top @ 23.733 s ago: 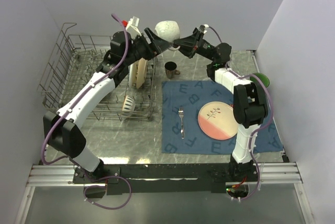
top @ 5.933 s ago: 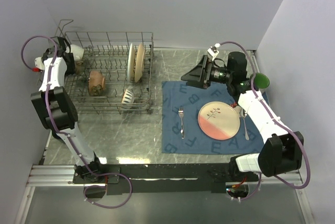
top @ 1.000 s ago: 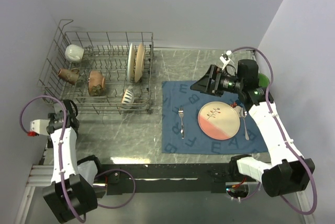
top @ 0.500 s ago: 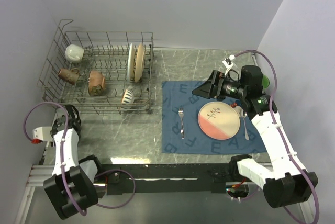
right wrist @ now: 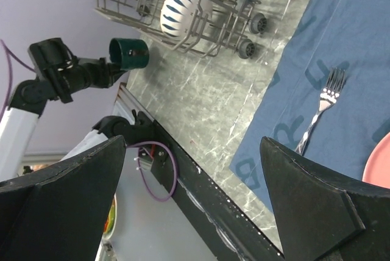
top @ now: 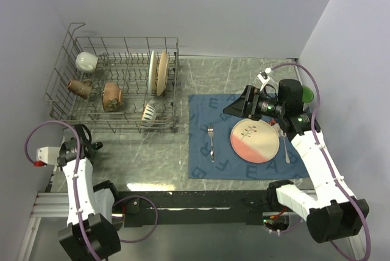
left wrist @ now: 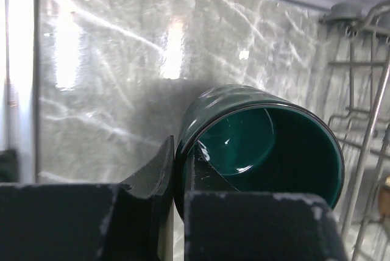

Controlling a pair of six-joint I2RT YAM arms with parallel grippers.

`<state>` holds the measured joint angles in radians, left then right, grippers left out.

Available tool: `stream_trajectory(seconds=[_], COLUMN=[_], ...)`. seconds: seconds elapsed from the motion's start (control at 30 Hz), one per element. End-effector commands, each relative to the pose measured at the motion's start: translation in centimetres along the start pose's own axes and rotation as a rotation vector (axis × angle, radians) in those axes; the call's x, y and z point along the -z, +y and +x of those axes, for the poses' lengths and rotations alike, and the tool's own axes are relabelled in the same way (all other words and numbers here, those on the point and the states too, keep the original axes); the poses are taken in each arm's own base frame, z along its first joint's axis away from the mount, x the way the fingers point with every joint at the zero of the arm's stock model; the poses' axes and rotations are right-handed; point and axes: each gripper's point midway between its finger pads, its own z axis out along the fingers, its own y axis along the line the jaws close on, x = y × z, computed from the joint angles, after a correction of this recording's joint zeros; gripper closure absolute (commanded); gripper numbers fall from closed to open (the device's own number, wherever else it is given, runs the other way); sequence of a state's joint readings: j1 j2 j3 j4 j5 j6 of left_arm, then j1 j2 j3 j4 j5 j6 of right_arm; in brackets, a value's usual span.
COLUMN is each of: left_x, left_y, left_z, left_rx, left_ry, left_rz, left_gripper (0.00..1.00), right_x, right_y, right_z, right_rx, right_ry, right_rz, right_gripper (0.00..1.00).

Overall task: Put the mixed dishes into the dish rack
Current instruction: Grab a cup with the left arm

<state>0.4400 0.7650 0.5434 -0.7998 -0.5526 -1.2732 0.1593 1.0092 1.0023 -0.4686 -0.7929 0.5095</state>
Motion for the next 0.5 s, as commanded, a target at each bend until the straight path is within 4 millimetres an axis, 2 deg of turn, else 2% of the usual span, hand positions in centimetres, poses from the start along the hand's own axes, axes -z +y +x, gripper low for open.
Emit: stream_trajectory(seconds=[0.0, 0.07, 0.17, 0.23, 0.4, 0.47], left_x=[4.0, 6.7, 10.3, 12.4, 16.3, 18.5], left_y=[-3.2, -5.1, -7.0, -7.6, -6.9, -8.2], left_z=[-2.8, -3.8, -4.2, -4.9, -5.8, -6.0], left_rx=[-0.011, -0.012, -0.026, -0.050, -0.129, -0.170], left_ry=[-0.003, 0.011, 0.072, 0.088, 0.117, 0.131], left_rz=[0.143, 0.277, 0.420, 0.470, 0.519, 0.624], left_gripper=[0.99, 0.99, 0.99, 0.99, 0.99, 0.99], right_x=[0.6, 0.9, 1.1, 1.1, 0.7, 0.3], right_y=[1.0, 1.2, 1.6, 1.7, 2.2, 2.8], right_z=[-0.3, -0.3, -0.3, -0.4, -0.2, 0.0], right_rx=[0.033, 0.036, 0.042, 0.046, 0.047, 0.065], right_ry=[-0.044, -0.047, -0.056, -0.071, -0.076, -0.078], right_rz=[-0.020, -0.020, -0.029, -0.033, -0.043, -0.047], right_gripper=[0.00, 0.00, 0.00, 0.00, 0.00, 0.00])
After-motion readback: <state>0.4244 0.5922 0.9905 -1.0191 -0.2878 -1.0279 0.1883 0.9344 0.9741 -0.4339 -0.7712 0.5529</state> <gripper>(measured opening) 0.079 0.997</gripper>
